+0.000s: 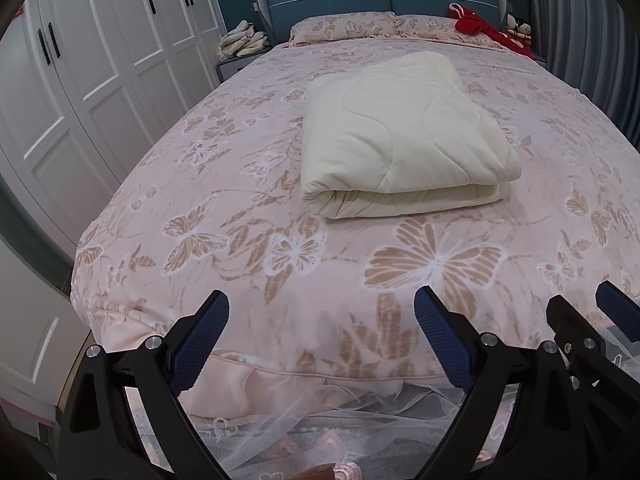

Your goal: Fold large clothes

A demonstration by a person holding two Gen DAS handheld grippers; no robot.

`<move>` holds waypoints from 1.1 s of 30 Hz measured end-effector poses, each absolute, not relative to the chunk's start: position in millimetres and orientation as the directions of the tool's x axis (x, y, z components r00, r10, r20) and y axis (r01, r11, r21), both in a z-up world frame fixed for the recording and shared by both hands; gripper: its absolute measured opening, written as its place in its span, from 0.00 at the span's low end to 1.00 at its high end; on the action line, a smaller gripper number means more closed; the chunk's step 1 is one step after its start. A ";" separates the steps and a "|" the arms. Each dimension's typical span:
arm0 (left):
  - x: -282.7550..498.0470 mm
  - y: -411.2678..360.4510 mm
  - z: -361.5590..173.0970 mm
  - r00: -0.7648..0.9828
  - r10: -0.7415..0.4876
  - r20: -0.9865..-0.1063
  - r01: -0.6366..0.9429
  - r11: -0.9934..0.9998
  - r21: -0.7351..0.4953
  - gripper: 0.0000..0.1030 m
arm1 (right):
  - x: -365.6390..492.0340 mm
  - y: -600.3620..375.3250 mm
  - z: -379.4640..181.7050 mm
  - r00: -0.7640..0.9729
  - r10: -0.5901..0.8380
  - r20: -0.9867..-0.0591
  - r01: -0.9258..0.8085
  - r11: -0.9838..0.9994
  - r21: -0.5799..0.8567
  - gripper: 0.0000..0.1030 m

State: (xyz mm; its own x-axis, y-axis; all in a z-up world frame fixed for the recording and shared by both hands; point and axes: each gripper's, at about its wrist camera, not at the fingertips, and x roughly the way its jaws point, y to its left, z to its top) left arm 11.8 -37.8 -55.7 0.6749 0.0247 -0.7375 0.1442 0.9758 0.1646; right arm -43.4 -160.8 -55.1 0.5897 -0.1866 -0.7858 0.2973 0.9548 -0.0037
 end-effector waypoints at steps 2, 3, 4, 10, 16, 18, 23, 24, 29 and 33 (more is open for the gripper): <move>11.6 -37.3 -55.8 0.675 0.023 -0.738 0.145 0.976 0.163 0.89 | -43.4 -160.6 -55.1 0.590 -0.189 -0.785 0.298 0.954 -0.005 0.48; 11.9 -37.6 -55.3 0.676 0.024 -0.737 0.144 0.976 0.164 0.89 | -43.5 -160.9 -55.1 0.590 -0.190 -0.784 0.299 0.954 -0.007 0.48; 12.3 -37.7 -54.9 0.675 0.025 -0.737 0.144 0.976 0.165 0.89 | -43.8 -161.2 -55.1 0.591 -0.192 -0.784 0.300 0.954 -0.008 0.48; 11.9 -38.4 -54.6 0.676 0.025 -0.737 0.144 0.976 0.165 0.89 | -44.3 -161.7 -54.8 0.591 -0.194 -0.783 0.300 0.954 -0.010 0.48; 11.6 -37.9 -54.2 0.676 0.024 -0.736 0.145 0.976 0.165 0.89 | -45.0 -161.9 -55.1 0.591 -0.194 -0.783 0.300 0.954 -0.011 0.48; 11.4 -38.1 -54.3 0.677 0.025 -0.736 0.144 0.976 0.165 0.89 | -45.9 -163.8 -54.7 0.592 -0.197 -0.781 0.301 0.953 -0.012 0.48; 11.0 -37.6 -53.0 0.679 0.028 -0.734 0.143 0.975 0.170 0.89 | -46.4 -164.2 -54.2 0.592 -0.198 -0.781 0.302 0.953 -0.013 0.48; 11.1 -37.2 -51.7 0.680 0.029 -0.733 0.143 0.975 0.171 0.89 | -45.9 -162.7 -54.5 0.592 -0.197 -0.782 0.302 0.953 -0.012 0.48; 11.2 -37.1 -52.5 0.680 0.027 -0.733 0.144 0.975 0.169 0.89 | -46.8 -163.5 -53.7 0.592 -0.201 -0.780 0.304 0.953 -0.015 0.48; 11.4 -36.5 -53.2 0.678 0.028 -0.734 0.144 0.975 0.170 0.89 | -47.3 -165.3 -53.5 0.591 -0.202 -0.781 0.305 0.952 -0.015 0.48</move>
